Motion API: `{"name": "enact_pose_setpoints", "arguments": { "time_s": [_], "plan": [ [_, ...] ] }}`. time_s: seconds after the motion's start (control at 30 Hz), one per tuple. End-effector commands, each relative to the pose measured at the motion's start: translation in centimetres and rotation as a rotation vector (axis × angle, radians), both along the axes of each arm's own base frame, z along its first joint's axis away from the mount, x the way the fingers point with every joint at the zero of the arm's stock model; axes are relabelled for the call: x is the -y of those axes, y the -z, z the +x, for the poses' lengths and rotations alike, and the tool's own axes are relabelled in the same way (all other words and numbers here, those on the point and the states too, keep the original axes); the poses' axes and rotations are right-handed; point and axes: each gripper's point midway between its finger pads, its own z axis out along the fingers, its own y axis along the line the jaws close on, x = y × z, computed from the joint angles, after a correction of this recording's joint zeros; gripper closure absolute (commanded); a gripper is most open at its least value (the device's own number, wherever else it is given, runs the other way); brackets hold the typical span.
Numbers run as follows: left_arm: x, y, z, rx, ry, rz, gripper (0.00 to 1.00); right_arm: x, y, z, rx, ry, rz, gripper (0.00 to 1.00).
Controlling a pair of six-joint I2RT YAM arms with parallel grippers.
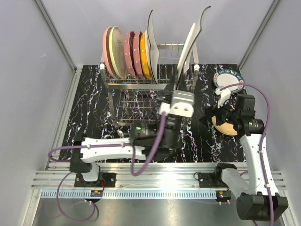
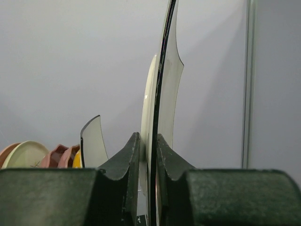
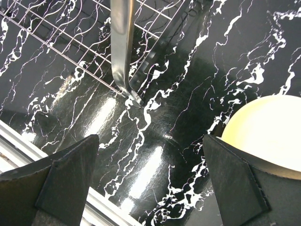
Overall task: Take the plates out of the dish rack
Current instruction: Place the plate on the table
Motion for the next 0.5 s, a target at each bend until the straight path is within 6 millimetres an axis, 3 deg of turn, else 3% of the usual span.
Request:
{"name": "enact_pose_setpoints", "arguments": {
  "time_s": [0.0, 0.03, 0.07, 0.17, 0.3, 0.4, 0.47],
  "plan": [
    [-9.7, -6.8, -2.3, 0.097, 0.155, -0.368, 1.00, 0.1, -3.2, 0.2, 0.116, -0.019, -0.031, 0.00],
    [-9.3, -6.0, -2.4, 0.075, 0.198, -0.373, 1.00, 0.2, -3.6, 0.1, 0.123, -0.022, -0.036, 0.00],
    [-11.3, -6.7, -2.7, 0.068, 0.228, -0.418, 1.00, 0.2, -4.2, 0.0, 0.138, -0.023, -0.046, 0.00],
    [-11.9, -6.0, -3.0, 0.028, 0.318, -0.455, 1.00, 0.3, -5.6, -0.4, 0.164, -0.027, -0.058, 0.00],
    [-14.3, -6.1, -3.4, -0.017, 0.427, -0.504, 1.00, 0.1, -7.0, -0.8, 0.189, -0.033, -0.055, 0.00],
    [-13.7, -5.6, -3.7, -0.063, 0.507, -0.479, 1.00, 0.0, -7.6, -1.0, 0.197, -0.038, -0.047, 0.00],
    [-14.8, -6.0, -4.1, -0.093, 0.584, -0.511, 1.00, 0.0, -7.9, -1.1, 0.202, -0.036, -0.047, 0.00]
  ]
}}
